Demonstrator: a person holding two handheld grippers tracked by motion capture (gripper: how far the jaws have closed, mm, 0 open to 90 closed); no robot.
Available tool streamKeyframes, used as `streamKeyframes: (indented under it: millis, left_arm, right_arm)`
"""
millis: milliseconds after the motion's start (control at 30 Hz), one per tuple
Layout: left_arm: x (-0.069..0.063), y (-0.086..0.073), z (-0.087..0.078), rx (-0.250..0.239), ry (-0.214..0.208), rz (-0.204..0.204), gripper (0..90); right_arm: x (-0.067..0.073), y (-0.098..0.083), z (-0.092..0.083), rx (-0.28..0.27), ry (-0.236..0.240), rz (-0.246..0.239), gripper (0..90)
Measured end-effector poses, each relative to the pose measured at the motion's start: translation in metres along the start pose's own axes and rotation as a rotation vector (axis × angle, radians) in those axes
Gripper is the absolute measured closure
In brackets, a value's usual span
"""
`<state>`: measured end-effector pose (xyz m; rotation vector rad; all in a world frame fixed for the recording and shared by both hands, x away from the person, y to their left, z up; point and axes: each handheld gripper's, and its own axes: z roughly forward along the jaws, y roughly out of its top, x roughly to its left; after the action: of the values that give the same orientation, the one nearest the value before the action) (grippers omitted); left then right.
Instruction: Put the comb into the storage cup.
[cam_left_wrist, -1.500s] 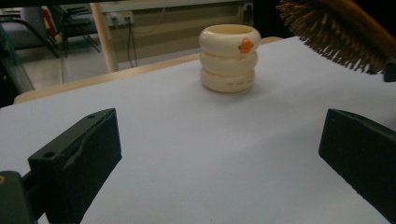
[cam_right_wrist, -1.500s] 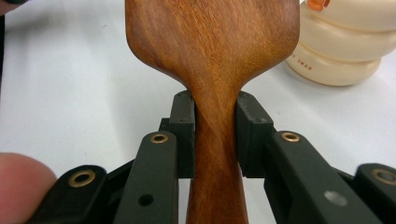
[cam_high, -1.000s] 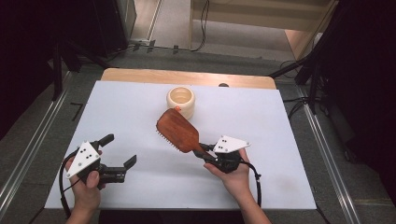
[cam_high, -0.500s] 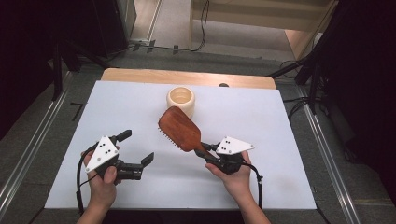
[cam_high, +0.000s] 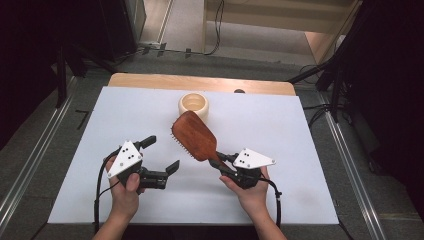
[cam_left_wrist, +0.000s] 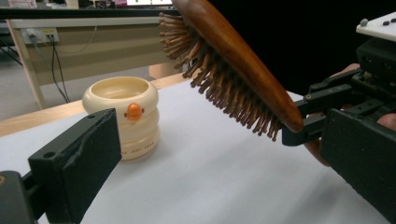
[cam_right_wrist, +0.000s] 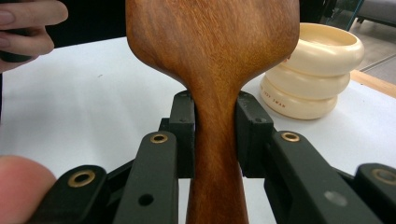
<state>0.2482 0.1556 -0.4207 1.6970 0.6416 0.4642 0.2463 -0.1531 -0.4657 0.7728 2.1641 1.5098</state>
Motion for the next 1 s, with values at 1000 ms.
streamKeyframes:
  millis: [1000]
  left_arm:
    - [-0.016, 0.016, 0.046, 0.002, -0.055, -0.151, 0.4]
  right_arm:
    - [0.014, 0.002, 0.002, -0.057, 0.013, 0.0, 69.5]
